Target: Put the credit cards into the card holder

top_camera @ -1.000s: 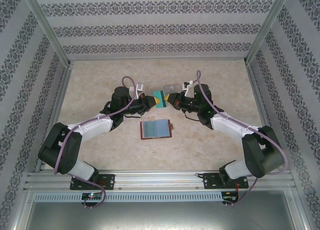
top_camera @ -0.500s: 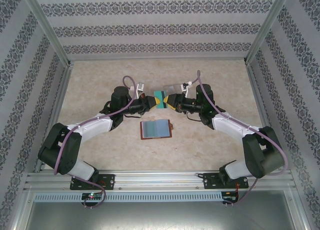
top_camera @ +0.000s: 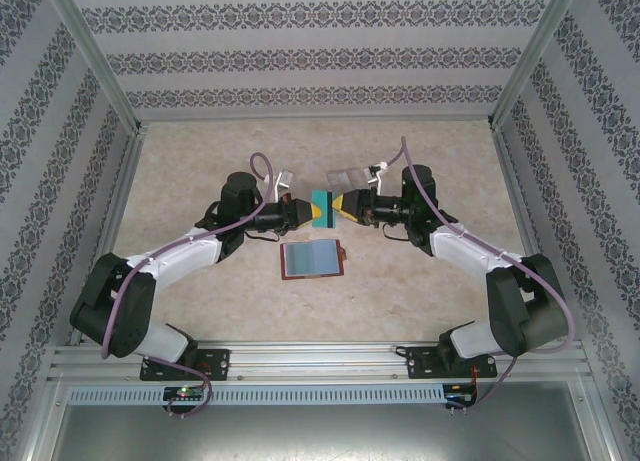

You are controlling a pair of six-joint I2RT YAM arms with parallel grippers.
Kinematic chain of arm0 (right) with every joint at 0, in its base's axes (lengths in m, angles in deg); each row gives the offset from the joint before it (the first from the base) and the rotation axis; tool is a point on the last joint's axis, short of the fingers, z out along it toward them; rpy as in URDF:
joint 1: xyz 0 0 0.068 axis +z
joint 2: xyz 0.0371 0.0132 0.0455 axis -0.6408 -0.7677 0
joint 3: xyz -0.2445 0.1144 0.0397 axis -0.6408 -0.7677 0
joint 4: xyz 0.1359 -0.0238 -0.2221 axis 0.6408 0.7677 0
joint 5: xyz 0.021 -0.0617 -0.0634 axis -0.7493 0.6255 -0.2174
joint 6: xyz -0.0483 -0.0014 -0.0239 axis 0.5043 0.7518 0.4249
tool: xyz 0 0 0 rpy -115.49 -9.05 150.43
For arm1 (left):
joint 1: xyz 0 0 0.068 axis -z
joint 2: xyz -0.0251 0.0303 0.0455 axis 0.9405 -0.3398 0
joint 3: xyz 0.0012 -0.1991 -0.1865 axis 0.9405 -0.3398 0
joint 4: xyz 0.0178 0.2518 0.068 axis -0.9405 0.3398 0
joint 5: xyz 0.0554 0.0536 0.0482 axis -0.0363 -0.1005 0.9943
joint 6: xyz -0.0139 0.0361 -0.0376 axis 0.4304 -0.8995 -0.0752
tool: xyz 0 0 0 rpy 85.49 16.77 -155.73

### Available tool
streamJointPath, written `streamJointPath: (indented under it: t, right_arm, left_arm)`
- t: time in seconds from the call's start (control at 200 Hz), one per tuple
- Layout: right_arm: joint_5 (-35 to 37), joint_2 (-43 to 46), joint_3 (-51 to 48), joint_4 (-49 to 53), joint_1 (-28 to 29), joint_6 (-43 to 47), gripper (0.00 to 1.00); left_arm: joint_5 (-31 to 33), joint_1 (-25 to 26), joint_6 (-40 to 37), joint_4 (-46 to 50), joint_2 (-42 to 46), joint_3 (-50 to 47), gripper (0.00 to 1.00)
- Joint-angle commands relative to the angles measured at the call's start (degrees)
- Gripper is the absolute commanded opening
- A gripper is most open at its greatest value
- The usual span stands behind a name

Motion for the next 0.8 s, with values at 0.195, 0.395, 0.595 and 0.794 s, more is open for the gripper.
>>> streamJointPath:
  t: [0.195, 0.395, 0.595, 0.794]
  right_arm:
    - [-4.61, 1.19, 1.18, 1.35, 1.90, 4.05, 0.35]
    - [-5.15, 0.24, 1.27, 0.53, 2.71, 3.79, 0.31]
    - [-6.55, 0.09, 1.54, 2.18, 2.48, 4.99, 0.00]
    - [-2.41, -1.66, 1.00, 13.54, 3.08, 14.55, 0.00]
  left_arm:
    - [-3.40, -0.41, -1.43, 0.65, 0.02, 1.91, 0.00]
    - [-5.29, -0.43, -1.22, -0.03, -0.51, 2.01, 0.00]
    - [-5.14, -0.76, -4.54, 5.44, -0.17, 2.58, 0.19]
    - [3.38, -3.77, -11.60, 19.09, 4.88, 0.13, 0.42]
